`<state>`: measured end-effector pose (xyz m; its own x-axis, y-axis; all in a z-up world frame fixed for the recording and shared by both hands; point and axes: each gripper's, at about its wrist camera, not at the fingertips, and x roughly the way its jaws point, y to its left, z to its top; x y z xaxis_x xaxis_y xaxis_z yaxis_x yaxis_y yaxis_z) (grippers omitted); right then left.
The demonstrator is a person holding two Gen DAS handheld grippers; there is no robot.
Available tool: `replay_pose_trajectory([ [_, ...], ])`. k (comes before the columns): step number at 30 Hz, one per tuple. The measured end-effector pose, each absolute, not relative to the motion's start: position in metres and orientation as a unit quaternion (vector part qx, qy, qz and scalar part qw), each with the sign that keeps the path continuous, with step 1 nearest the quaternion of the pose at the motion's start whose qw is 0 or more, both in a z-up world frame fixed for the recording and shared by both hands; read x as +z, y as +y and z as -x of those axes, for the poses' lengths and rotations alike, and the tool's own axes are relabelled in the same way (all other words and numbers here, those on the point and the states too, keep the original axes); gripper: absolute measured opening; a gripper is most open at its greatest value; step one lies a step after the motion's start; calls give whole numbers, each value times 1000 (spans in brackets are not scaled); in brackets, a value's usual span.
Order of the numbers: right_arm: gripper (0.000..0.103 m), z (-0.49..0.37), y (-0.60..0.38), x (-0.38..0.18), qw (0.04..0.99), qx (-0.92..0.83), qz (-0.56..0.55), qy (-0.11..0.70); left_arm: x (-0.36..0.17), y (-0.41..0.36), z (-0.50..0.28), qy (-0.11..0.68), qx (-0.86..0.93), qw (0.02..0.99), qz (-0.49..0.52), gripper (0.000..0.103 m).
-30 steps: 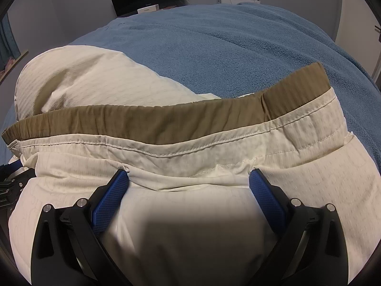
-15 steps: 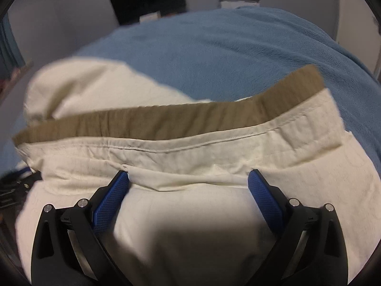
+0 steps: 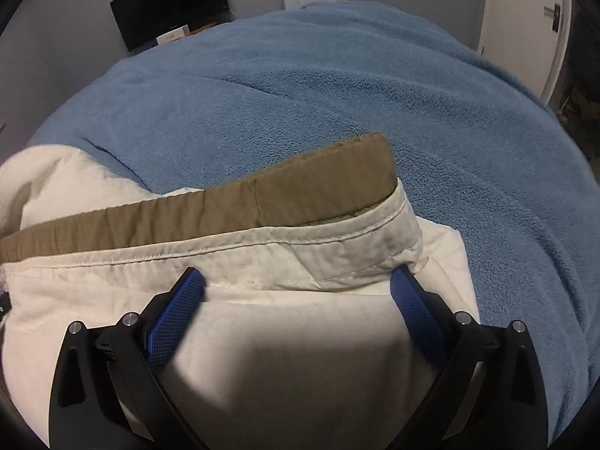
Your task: Fold large clothes
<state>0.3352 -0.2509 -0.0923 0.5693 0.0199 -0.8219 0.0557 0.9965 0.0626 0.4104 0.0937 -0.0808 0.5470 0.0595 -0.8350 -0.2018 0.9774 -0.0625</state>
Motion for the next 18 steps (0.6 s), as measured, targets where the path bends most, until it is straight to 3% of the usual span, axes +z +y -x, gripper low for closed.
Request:
replay_pose_trajectory([
  [4,95,-314,-247,-76,892,3,-30,450,-68,88,-406,456,82,883,73,96],
  [10,95,-253,-241,-51,899,96,-41,425,-33,12,-376,436,-86,895,39,96],
  [13,95,-241,-238,-54,895,96,-23,435,-45,-26,-371,467,-132,874,19,96],
  [16,95,-223,-233,-59,890,94,-9,445,-58,-56,-363,465,-108,876,-66,96],
  [18,95,-215,-230,-62,887,86,23,453,-64,-54,-366,472,-100,874,-49,96],
])
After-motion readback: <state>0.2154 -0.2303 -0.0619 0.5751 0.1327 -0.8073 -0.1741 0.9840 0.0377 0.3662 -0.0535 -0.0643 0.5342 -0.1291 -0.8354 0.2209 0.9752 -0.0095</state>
